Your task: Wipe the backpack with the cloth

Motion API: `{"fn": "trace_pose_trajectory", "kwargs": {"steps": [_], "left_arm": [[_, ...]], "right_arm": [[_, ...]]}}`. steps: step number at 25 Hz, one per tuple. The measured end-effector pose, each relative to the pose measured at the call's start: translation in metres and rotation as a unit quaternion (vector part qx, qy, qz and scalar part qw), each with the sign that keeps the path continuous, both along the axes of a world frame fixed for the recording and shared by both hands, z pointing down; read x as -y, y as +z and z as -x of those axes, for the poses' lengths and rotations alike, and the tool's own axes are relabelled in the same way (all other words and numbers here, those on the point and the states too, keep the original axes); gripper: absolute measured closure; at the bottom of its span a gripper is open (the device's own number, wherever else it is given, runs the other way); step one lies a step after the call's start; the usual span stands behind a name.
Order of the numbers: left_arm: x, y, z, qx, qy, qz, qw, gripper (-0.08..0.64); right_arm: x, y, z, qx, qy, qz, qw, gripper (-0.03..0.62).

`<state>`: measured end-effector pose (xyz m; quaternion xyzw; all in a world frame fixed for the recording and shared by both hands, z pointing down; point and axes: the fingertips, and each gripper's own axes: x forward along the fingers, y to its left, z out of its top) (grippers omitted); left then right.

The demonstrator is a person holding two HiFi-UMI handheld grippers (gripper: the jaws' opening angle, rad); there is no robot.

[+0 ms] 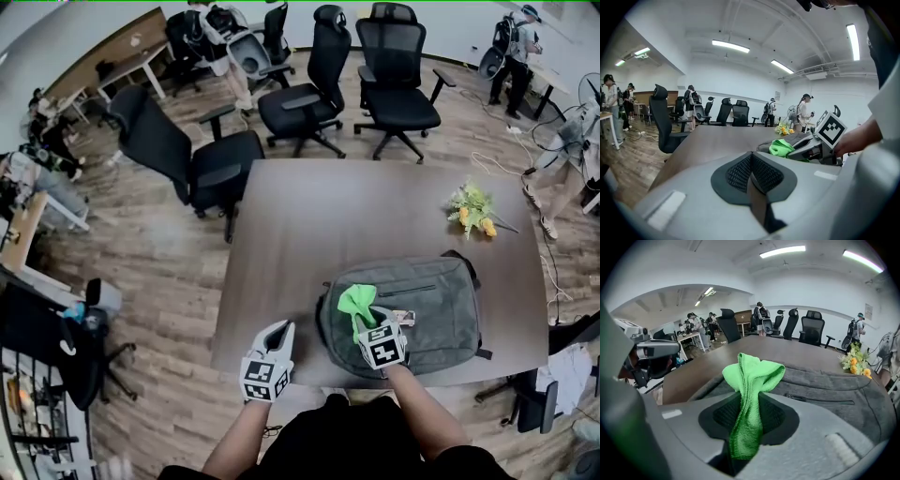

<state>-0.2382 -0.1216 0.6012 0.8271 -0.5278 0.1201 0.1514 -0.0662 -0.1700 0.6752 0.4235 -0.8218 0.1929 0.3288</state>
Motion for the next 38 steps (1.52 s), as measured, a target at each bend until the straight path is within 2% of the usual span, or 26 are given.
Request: {"fn": "trace_pose_trajectory", "kwargs": {"steps": [16,24,27,32,38], "left_arm": [[0.013,0.001,-0.055,-0.006,0.053,0.0,0.9986,0.541],[0.022,0.002,-0.084,-0.002,0.086,-0.002,0.9963,0.541],[0.027,-0.003,-0.094,-0.001,0.094,-0.009,0.9955,0.541],[0.029,0.001,-0.108,0.002,0.105,-0.002,0.9945,0.54],[0.025,0.004,-0.12,-0.002,0.112,0.003,0.9937,0.54]], "right_arm": [[0.005,-0.008,-0.103,-0.095,0.061,-0.017,0.993,0.485],[0.003,-0.019,-0.155,-0.112,0.107,-0.029,0.988,0.485],[0.002,-0.024,-0.176,-0.125,0.123,-0.034,0.984,0.485],[0.004,-0.034,-0.213,-0.177,0.14,-0.049,0.973,0.485],[0.005,-0.048,-0.247,-0.203,0.167,-0.059,0.963,0.485]]}}
